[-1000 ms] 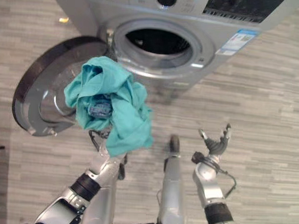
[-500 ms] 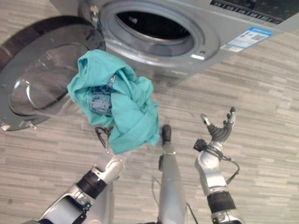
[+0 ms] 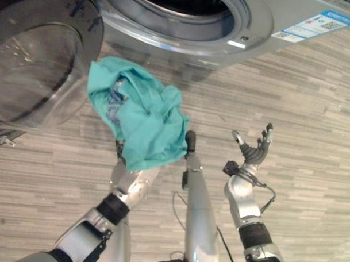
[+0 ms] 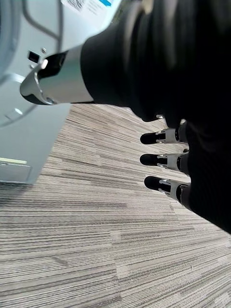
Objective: Grab the laundry basket,head to the washer,open it,put in the laundry and shut it.
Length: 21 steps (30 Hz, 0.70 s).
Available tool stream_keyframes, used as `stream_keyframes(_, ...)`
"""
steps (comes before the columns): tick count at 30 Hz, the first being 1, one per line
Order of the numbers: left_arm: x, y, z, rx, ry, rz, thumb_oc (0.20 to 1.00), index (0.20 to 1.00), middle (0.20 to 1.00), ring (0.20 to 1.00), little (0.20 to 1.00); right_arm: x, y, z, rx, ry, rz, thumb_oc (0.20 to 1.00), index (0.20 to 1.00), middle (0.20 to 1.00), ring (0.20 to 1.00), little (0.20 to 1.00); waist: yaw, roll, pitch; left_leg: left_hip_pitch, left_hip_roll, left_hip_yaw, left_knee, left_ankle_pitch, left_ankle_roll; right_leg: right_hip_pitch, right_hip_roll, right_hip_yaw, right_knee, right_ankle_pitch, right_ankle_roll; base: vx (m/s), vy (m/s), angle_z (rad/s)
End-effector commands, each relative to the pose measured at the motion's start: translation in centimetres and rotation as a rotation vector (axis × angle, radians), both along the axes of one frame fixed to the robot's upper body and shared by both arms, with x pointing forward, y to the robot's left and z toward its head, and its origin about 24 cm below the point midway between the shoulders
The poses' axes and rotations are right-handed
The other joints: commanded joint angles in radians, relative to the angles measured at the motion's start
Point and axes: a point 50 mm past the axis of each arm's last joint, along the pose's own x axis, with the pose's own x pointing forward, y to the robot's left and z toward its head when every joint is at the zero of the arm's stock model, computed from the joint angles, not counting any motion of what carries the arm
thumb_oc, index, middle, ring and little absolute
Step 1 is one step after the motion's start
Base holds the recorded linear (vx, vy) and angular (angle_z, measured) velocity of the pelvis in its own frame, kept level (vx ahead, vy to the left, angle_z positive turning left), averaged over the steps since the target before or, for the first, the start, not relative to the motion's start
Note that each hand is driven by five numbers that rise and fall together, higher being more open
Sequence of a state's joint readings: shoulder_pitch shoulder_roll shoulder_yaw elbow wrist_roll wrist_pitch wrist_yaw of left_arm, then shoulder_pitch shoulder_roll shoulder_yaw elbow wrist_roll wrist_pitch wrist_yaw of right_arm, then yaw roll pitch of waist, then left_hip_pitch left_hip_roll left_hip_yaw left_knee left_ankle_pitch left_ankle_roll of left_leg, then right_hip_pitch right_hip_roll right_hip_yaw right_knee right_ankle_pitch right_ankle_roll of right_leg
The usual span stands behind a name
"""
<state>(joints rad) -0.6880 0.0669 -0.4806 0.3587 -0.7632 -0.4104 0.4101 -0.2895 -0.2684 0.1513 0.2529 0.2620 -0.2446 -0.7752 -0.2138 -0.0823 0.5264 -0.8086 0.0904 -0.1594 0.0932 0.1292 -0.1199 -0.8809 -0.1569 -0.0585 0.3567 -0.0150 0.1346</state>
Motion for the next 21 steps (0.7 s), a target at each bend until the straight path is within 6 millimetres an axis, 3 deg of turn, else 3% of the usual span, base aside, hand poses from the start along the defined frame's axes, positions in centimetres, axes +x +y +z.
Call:
stream_keyframes(1, -0.1, -0.3, 3.0, -0.152, -0.083, 0.031, 0.2, 0.2, 0.2, 0.2, 0.2, -1.2, -1.1, 0.2, 0.047, -0.066, -0.067, 1.0, 1.0, 1.0, 1.0, 1.0, -0.006, -0.023, -0.006, 0.046, 0.146, 0.055, 0.135, -0.214, -0.046, -0.08, 0.006, 0.032, -0.043, 0.008, 0.0, 0.04, -0.143, -0.08)
stream_keyframes(3, 0.3, -0.1, 3.3, -0.168, -0.079, 0.049, 0.2, 0.2, 0.2, 0.2, 0.2, -1.1, -1.0, 0.1, 0.051, -0.064, -0.065, 1.0, 1.0, 1.0, 1.0, 1.0, -0.006, -0.015, -0.006, 0.06, 0.162, 0.052, 0.132, -0.24, -0.051, -0.074, 0.019, 0.029, -0.025, -0.029, 0.007, 0.13, -0.128, -0.05)
stream_keyframes(8, 1.5, 0.8, 4.9, -0.199, -0.084, 0.114, 0.2, 0.2, 0.2, 0.2, 0.2, -1.0, -0.7, -0.1, 0.097, -0.076, -0.047, 1.0, 1.0, 1.0, 1.0, 1.0, -0.021, -0.012, -0.006, 0.064, 0.2, 0.062, 0.081, -0.214, -0.072, -0.12, 0.044, 0.014, 0.012, -0.057, 0.006, 0.05, -0.11, -0.06)
stream_keyframes(16, 3.5, 3.2, 10.1, -0.222, -0.166, 0.241, 0.2, 0.2, 0.2, 0.2, 0.2, -1.2, -0.9, 0.5, 0.074, -0.125, -0.011, 1.0, 1.0, 1.0, 1.0, 1.0, -0.056, -0.017, -0.007, 0.126, 0.261, 0.084, -0.076, -0.134, -0.105, -0.162, 0.095, -0.005, 0.048, -0.094, 0.005, 0.05, -0.088, -0.07)
stream_keyframes(21, 3.8, 6.2, 14.5, -0.27, -0.265, 0.357, 0.2, 0.2, 0.2, 0.2, 0.2, -2.0, -1.7, -0.1, 0.043, -0.107, 0.0, 1.0, 1.0, 1.0, 1.0, 1.0, -0.072, -0.003, -0.039, 0.164, 0.292, 0.109, -0.167, -0.088, -0.128, -0.193, 0.118, -0.015, 0.08, -0.116, 0.009, 0.06, -0.062, -0.04)
